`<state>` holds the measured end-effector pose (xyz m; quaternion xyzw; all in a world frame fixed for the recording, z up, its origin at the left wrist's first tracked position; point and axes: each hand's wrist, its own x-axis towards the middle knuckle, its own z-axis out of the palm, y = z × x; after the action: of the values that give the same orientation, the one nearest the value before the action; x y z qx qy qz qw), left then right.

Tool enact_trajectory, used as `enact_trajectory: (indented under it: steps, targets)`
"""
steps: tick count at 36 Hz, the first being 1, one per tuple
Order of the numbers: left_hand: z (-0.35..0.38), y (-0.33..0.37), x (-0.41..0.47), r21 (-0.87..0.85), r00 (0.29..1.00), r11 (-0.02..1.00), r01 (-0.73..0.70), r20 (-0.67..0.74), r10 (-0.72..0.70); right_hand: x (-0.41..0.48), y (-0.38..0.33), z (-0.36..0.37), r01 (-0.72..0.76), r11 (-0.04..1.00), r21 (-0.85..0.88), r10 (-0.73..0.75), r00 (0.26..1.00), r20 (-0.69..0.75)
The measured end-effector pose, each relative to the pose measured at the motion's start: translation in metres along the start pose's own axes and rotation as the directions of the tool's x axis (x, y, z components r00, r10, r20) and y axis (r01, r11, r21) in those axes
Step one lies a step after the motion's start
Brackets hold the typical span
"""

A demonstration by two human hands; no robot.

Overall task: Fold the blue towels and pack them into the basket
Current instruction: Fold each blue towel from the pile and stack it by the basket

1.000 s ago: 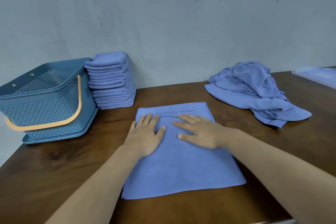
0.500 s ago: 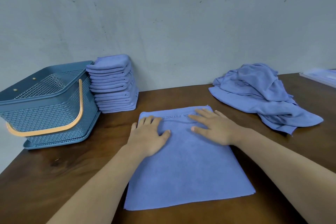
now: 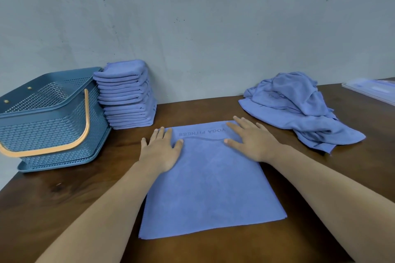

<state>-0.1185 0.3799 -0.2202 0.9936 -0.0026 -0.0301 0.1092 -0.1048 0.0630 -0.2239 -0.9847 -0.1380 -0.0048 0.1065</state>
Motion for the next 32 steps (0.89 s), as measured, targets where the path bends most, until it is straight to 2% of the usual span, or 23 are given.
enact_trajectory:
  steps: [3,6,10,15,20,22,26,32]
  targets:
    - [-0.003,0.002,-0.028,-0.014,0.995,0.995,-0.094,-0.024,0.093,-0.029,-0.011,-0.004,0.084,0.994,0.07,-0.078,0.993,-0.085]
    - [0.001,0.005,-0.071,0.011,0.971,0.972,-0.237,-0.041,0.237,-0.073,-0.03,-0.008,0.161,0.966,0.201,-0.162,0.987,-0.01]
    - [0.009,0.012,-0.129,-0.041,0.937,0.936,-0.35,0.004,0.35,-0.124,-0.046,-0.001,0.236,0.964,0.123,-0.249,0.963,0.101]
    - [0.017,0.017,-0.179,-0.062,0.874,0.873,-0.484,-0.089,0.478,-0.162,-0.052,0.004,0.278,0.959,0.055,-0.278,0.961,-0.007]
    - [0.032,0.026,-0.2,-0.08,0.754,0.751,-0.655,-0.127,0.644,-0.182,-0.06,0.017,0.413,0.9,0.136,-0.395,0.907,-0.144]
    - [0.035,0.025,-0.2,-0.075,0.72,0.721,-0.689,-0.186,0.668,-0.186,-0.061,0.016,0.433,0.885,0.173,-0.403,0.897,-0.182]
    - [0.04,0.026,-0.198,-0.063,0.707,0.724,-0.687,-0.286,0.647,-0.19,-0.062,0.016,0.453,0.873,0.181,-0.405,0.879,-0.251]
    - [0.042,0.031,-0.197,-0.029,0.729,0.755,-0.655,-0.286,0.622,-0.192,-0.065,0.015,0.442,0.884,0.154,-0.403,0.885,-0.233]
